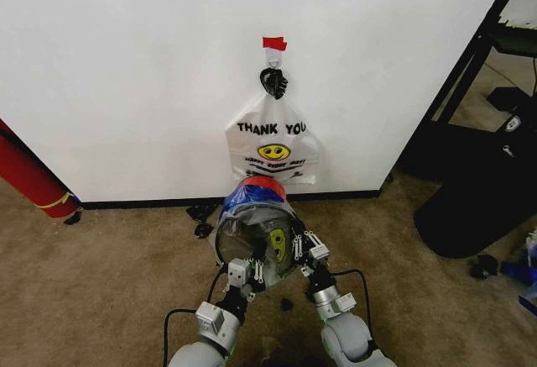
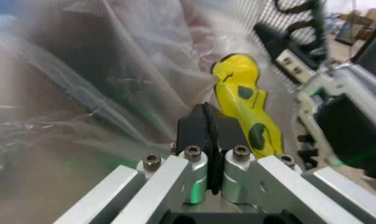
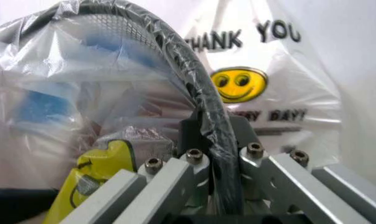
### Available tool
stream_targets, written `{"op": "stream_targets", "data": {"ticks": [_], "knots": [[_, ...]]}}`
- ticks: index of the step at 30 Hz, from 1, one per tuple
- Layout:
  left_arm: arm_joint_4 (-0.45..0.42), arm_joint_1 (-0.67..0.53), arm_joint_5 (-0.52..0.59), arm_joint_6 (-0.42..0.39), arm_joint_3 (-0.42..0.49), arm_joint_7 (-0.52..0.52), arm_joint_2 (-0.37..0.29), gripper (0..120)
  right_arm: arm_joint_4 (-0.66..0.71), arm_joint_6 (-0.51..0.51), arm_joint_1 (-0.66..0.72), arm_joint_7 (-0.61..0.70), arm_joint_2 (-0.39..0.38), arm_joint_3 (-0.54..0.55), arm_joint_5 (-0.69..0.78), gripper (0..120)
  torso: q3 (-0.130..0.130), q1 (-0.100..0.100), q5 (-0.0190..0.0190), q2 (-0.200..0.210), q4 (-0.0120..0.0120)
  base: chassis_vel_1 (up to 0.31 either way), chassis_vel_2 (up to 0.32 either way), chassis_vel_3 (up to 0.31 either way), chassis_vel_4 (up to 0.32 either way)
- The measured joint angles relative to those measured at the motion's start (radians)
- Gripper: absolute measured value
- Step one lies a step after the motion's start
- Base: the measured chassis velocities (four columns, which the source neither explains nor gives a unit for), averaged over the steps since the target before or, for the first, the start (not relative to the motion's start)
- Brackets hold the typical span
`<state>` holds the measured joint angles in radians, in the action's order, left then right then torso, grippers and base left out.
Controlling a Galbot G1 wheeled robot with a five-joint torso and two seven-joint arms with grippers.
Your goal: Pick up the garbage bag from the wall and place it over the trash bin.
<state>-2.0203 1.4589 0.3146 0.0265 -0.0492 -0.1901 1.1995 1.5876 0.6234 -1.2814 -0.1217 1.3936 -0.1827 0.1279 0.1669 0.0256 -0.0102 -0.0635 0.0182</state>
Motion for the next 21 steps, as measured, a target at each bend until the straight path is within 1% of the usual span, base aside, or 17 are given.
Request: {"op": "stream_targets", "data": {"ticks": [2, 6, 18, 21], "knots": [[-0.001, -0.003, 0.008, -0.021, 0.003, -0.022, 0.009, 0, 0.0, 0.006, 0.0, -0.019, -0.001, 0.001, 0.001, 0, 0.0, 0.0, 0.0, 0.0, 0.0, 0.0, 0.0, 0.0, 0.0], [-0.002, -0.006, 0.013, -0.035, 0.005, -0.034, 0.021, 0, 0.0, 0.014, 0.001, -0.036, -0.001, 0.003, 0.001, 0, 0.0, 0.0, 0.0, 0.0, 0.0, 0.0, 0.0, 0.0, 0.0], [-0.004, -0.007, 0.006, -0.032, 0.003, -0.032, 0.025, 0, -0.014, 0.023, -0.008, -0.051, 0.006, -0.001, 0.003, 0, 0.0, 0.0, 0.0, 0.0, 0.0, 0.0, 0.0, 0.0, 0.0], [0.013, -0.028, 0.018, -0.028, -0.001, -0.037, 0.024, 0, -0.027, 0.029, -0.007, -0.06, 0.016, -0.001, 0.003, 0, 0.0, 0.0, 0.0, 0.0, 0.0, 0.0, 0.0, 0.0, 0.0]]}}
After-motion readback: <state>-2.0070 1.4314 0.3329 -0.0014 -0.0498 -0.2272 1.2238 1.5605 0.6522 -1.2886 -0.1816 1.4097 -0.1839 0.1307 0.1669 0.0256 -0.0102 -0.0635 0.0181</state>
